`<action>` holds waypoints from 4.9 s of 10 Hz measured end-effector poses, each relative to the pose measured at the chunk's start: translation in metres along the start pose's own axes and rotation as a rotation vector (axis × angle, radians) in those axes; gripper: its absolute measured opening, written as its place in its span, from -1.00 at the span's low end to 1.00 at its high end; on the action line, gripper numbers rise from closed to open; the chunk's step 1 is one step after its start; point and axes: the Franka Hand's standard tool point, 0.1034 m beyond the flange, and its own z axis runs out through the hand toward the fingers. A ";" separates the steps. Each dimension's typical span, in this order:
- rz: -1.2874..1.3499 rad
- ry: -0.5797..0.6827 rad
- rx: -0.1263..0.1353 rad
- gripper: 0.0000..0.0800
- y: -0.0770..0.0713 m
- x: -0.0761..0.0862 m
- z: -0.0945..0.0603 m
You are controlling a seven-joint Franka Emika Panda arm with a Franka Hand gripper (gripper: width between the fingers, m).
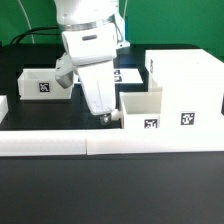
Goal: Assemble drawer
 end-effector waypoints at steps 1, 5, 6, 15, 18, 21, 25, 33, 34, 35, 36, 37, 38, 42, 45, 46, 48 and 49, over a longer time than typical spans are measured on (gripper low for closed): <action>0.002 0.000 0.000 0.62 0.001 0.003 0.000; 0.006 0.000 0.000 0.62 0.000 0.001 0.000; 0.005 0.001 -0.003 0.62 0.000 0.004 0.001; 0.027 0.004 0.003 0.62 0.003 0.042 0.005; 0.033 0.001 0.002 0.62 0.002 0.032 0.004; 0.074 -0.005 -0.005 0.62 -0.004 0.006 -0.003; 0.154 -0.025 -0.051 0.62 -0.033 -0.023 -0.018; 0.355 -0.029 -0.069 0.62 -0.050 -0.031 -0.025; 0.473 -0.027 -0.109 0.62 -0.057 -0.037 -0.026; 0.531 -0.032 -0.128 0.62 -0.067 -0.041 -0.027; 0.632 -0.028 -0.152 0.62 -0.075 -0.044 -0.029; 0.704 -0.029 -0.155 0.62 -0.081 -0.047 -0.033; 0.780 -0.025 -0.165 0.62 -0.084 -0.049 -0.037; 0.994 -0.004 -0.177 0.62 -0.087 -0.049 -0.044; 1.231 0.017 -0.207 0.62 -0.093 -0.054 -0.047; 1.322 0.022 -0.224 0.62 -0.099 -0.053 -0.053; 1.368 0.027 -0.260 0.62 -0.111 -0.044 -0.063; 1.385 0.025 -0.260 0.62 -0.120 -0.046 -0.058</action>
Offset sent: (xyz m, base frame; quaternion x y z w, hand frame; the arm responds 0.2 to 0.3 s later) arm 0.0000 0.0000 0.0000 0.0000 0.0000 0.0000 1.0000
